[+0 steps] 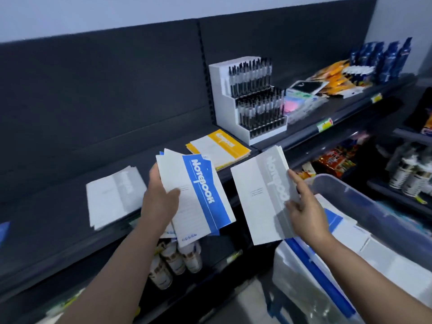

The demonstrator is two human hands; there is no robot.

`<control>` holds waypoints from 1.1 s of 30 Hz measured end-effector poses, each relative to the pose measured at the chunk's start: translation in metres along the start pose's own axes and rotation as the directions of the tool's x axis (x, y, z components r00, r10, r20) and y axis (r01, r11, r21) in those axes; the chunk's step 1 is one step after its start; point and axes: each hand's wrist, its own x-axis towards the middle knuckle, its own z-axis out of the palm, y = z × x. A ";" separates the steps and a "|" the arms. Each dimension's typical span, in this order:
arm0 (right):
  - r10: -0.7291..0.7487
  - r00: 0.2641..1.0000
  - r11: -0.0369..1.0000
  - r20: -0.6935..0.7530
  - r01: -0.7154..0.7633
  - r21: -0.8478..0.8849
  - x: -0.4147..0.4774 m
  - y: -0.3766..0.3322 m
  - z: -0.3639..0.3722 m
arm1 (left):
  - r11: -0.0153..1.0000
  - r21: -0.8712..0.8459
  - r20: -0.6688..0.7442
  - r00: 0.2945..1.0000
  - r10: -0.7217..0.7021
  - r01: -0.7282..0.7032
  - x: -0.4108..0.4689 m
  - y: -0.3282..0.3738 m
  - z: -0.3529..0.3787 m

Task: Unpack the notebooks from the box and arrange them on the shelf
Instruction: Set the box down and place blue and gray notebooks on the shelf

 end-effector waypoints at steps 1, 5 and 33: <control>-0.016 1.000 1.000 0.022 0.016 0.023 -0.004 -0.011 0.007 | 1.000 -0.015 -0.032 0.999 0.008 -0.009 -0.002 -0.004 -0.017; -0.042 0.993 0.972 0.108 0.015 0.235 -0.020 -0.053 0.038 | 0.998 -0.071 -0.146 0.989 -0.012 0.002 -0.014 -0.020 -0.076; -0.139 0.900 0.936 0.413 -0.017 0.352 -0.002 -0.229 0.219 | 0.923 -0.309 -0.459 0.814 -0.355 0.227 -0.011 -0.113 -0.295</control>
